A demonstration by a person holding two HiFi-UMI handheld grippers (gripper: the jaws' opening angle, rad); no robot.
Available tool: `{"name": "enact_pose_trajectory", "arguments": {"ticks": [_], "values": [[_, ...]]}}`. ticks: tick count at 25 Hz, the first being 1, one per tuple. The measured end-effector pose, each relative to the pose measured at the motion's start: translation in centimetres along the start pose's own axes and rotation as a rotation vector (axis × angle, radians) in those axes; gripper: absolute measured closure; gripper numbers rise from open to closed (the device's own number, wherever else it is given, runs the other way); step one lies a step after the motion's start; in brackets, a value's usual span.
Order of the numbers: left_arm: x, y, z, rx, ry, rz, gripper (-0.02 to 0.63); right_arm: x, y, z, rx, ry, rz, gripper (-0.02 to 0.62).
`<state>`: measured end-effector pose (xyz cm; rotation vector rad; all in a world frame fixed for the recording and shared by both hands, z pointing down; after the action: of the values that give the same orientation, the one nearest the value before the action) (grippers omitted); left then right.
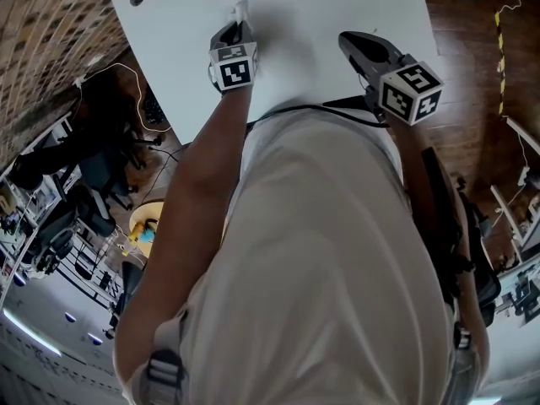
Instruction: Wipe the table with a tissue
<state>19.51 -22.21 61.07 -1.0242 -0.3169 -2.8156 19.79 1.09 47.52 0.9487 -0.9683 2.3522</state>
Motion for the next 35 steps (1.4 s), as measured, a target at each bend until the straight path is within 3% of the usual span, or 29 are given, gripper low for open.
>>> {"name": "enact_pose_trajectory", "arguments": {"ticks": [4, 14, 22, 27, 30, 35], "values": [[-1.4, -0.6, 0.9, -0.012, 0.001, -0.024, 0.575, -0.5, -0.8, -0.8, 0.008, -0.012, 0.001, 0.586], [-2.5, -1.9, 2.0, 0.048, 0.009, 0.056, 0.578, -0.6, -2.6, -2.0, -0.009, -0.01, 0.003, 0.586], [-1.9, -10.8, 3.5, 0.195, 0.041, 0.208, 0.577, -1.5, -3.7, -2.4, -0.054, -0.016, -0.015, 0.586], [-0.5, -12.3, 4.0, 0.294, 0.047, 0.138, 0.572, -1.9, -4.0, -1.6, -0.059, -0.004, -0.037, 0.586], [-0.1, -9.8, 1.8, 0.24, 0.015, 0.098, 0.572, -1.7, -2.1, 1.0, -0.103, 0.009, -0.069, 0.586], [-1.2, -12.6, -1.0, 0.215, -0.065, 0.069, 0.572, -2.5, -1.9, -0.6, -0.143, 0.013, -0.124, 0.586]]}}
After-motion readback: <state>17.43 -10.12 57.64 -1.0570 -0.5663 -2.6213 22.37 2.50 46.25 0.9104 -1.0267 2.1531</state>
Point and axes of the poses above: the fingertips, and each gripper's own axes: z forward along the fingers, y to its left, x out of its underside, the point moved 2 cm from there along -z, backward along the fingers, and after that the axes turned 12 degrees about x, right-handed, at the moved point
